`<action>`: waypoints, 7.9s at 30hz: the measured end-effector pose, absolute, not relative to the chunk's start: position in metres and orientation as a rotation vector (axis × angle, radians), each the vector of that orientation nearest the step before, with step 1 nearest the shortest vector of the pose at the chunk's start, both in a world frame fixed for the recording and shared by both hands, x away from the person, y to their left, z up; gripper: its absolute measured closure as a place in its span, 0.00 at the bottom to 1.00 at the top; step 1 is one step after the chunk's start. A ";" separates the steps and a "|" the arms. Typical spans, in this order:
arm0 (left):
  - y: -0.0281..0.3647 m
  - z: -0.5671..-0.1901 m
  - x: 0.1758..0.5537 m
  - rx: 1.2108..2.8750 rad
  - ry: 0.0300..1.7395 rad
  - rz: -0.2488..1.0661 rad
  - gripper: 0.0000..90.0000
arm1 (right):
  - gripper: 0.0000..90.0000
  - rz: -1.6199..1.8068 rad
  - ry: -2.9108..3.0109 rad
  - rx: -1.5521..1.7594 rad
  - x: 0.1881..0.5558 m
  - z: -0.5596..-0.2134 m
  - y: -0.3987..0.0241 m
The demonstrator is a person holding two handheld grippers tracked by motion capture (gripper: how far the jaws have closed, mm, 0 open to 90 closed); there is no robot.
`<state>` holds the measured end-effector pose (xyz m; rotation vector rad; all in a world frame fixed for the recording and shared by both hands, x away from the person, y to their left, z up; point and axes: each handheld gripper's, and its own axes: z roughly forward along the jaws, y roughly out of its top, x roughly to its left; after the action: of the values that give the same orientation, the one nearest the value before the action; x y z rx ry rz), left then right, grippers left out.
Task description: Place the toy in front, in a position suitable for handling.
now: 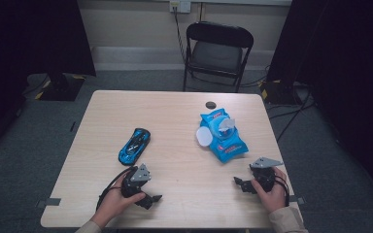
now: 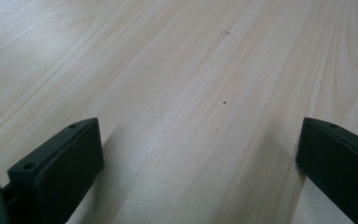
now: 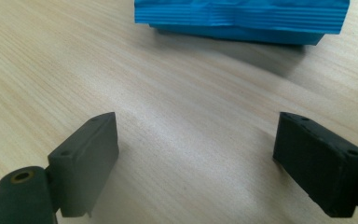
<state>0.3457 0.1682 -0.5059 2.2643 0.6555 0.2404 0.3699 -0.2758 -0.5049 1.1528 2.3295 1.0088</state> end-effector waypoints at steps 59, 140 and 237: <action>0.224 -0.447 0.429 2.072 1.098 0.436 0.18 | 0.15 1.014 2.340 1.138 0.370 -0.505 -0.277; 0.202 -0.478 0.488 2.096 1.253 0.500 0.28 | 0.14 1.022 2.353 1.122 0.371 -0.505 -0.278; 0.128 -0.475 0.400 2.266 0.863 0.279 0.17 | 0.14 1.023 2.355 1.119 0.371 -0.505 -0.278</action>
<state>0.3998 0.1285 -0.4754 2.2665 0.8635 0.2790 0.3712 -0.2782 -0.5050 1.1192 2.3550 1.0228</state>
